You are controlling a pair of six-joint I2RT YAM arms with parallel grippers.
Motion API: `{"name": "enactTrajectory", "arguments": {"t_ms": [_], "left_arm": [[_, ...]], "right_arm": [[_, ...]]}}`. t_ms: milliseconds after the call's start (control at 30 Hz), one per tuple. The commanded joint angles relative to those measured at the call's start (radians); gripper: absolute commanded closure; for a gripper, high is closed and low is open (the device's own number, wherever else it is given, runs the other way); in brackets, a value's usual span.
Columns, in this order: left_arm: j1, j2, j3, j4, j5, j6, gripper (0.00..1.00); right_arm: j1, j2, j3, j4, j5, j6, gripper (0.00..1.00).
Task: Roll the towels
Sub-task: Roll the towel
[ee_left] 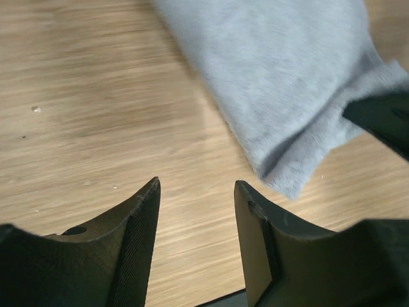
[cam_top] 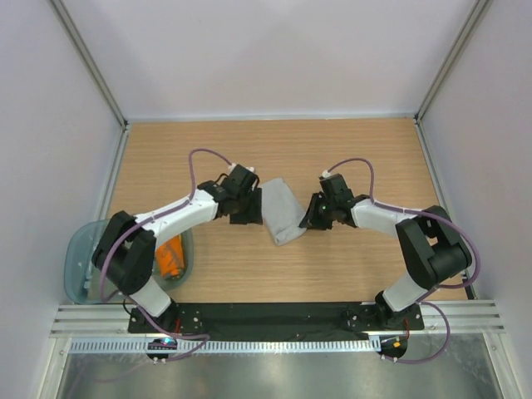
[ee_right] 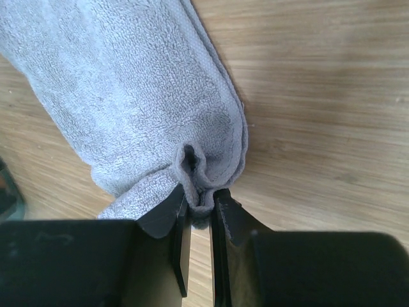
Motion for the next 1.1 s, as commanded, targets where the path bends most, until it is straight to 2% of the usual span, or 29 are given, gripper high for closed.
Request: {"name": "enactTrajectory", "arguments": {"t_ms": [0,33,167,300,433,600,767,1067], "left_arm": [[-0.124,-0.088,0.044,-0.032,-0.175,0.181,0.48],[-0.191,-0.098,0.047,-0.010,-0.214,0.201,0.48],[-0.329,-0.131,0.031,0.077,-0.246,0.286,0.43],[-0.377,-0.106,0.016,0.155,-0.226,0.310,0.42],[-0.388,-0.063,0.007,0.233,-0.188,0.322,0.42],[-0.394,0.003,0.022,0.289,-0.160,0.338,0.42],[-0.396,0.081,0.044,0.315,-0.162,0.353,0.42],[-0.396,0.132,0.004,0.358,-0.189,0.367,0.44]], "right_arm": [[0.002,-0.013,0.049,-0.073,-0.023,-0.018,0.99],[0.002,-0.010,0.062,-0.083,-0.025,-0.018,0.99],[0.002,0.001,0.121,-0.175,-0.055,-0.027,0.99],[0.000,0.018,0.203,-0.267,-0.095,-0.029,0.99],[0.002,0.047,0.276,-0.350,-0.101,-0.037,0.99],[-0.004,0.059,0.283,-0.372,-0.123,-0.029,0.99],[-0.020,0.061,0.264,-0.341,-0.189,0.003,0.99],[-0.079,0.070,0.221,-0.287,-0.293,0.025,0.99]]}}
